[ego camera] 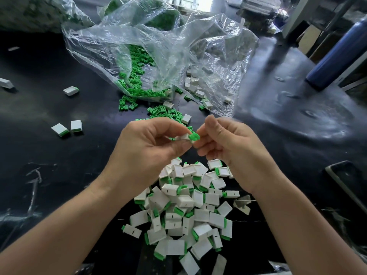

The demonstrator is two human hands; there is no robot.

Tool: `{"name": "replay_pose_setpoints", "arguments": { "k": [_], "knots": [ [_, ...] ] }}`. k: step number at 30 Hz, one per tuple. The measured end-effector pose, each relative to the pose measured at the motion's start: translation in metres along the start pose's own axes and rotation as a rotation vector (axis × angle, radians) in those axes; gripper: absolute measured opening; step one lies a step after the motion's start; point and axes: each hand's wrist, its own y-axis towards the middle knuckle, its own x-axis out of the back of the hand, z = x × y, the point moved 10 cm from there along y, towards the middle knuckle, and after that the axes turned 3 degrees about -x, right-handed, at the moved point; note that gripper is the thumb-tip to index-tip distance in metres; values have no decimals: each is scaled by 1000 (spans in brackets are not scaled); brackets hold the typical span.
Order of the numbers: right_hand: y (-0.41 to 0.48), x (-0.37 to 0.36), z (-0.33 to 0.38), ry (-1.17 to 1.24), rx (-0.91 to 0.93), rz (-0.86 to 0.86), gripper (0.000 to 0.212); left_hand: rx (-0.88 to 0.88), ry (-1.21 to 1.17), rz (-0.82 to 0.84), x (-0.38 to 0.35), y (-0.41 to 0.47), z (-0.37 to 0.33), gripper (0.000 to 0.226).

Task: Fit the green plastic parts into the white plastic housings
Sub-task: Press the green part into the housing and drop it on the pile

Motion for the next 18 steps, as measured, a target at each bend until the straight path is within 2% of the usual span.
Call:
{"name": "replay_pose_setpoints", "arguments": {
  "k": [2,7,11,15,18],
  "knots": [
    [0,-12,-11,20,-108,102,56,-31,-12,-2,0,1,-4,23],
    [-10,-46,-18,112,-202,353,54,-54,-37,19,-2,1,-8,25],
    [-13,-50,-17,126,-221,356,55,-32,-108,51,-6,1,-8,30],
    [-14,-51,-18,102,-211,322,52,-44,-220,97,-13,0,-11,23],
    [-13,-49,-18,132,-194,271,49,-50,-269,66,-12,-1,-11,18]
  ]
}}
